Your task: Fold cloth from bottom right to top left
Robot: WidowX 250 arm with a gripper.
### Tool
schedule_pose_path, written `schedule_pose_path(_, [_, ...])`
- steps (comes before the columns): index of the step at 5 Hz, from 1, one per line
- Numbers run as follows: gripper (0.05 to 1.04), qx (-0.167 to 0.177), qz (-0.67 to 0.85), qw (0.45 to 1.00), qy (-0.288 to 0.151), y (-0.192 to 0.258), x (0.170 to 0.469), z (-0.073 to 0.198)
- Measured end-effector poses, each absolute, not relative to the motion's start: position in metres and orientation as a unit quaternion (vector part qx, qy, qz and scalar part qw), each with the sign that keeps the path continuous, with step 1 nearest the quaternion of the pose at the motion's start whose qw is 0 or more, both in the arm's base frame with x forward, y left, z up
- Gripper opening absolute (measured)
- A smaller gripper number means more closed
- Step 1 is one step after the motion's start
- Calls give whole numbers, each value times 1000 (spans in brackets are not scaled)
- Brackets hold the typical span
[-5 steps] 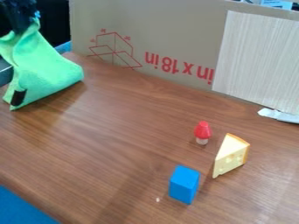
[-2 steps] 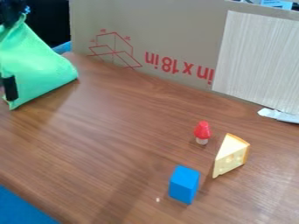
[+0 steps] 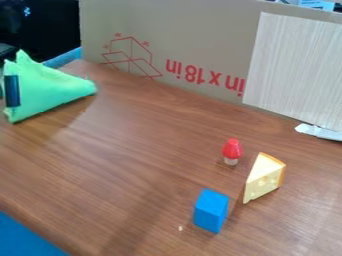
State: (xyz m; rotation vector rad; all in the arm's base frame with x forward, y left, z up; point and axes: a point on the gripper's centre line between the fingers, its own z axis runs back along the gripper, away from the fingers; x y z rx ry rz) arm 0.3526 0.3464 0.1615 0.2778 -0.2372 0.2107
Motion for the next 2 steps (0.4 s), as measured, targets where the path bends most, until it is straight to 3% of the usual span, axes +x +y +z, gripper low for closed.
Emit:
schedule_pose_path(1, [995,126,100,980,-113,343,352,154])
schedule_pose_path(2, [1000,107,86,984,-113,328,346,151])
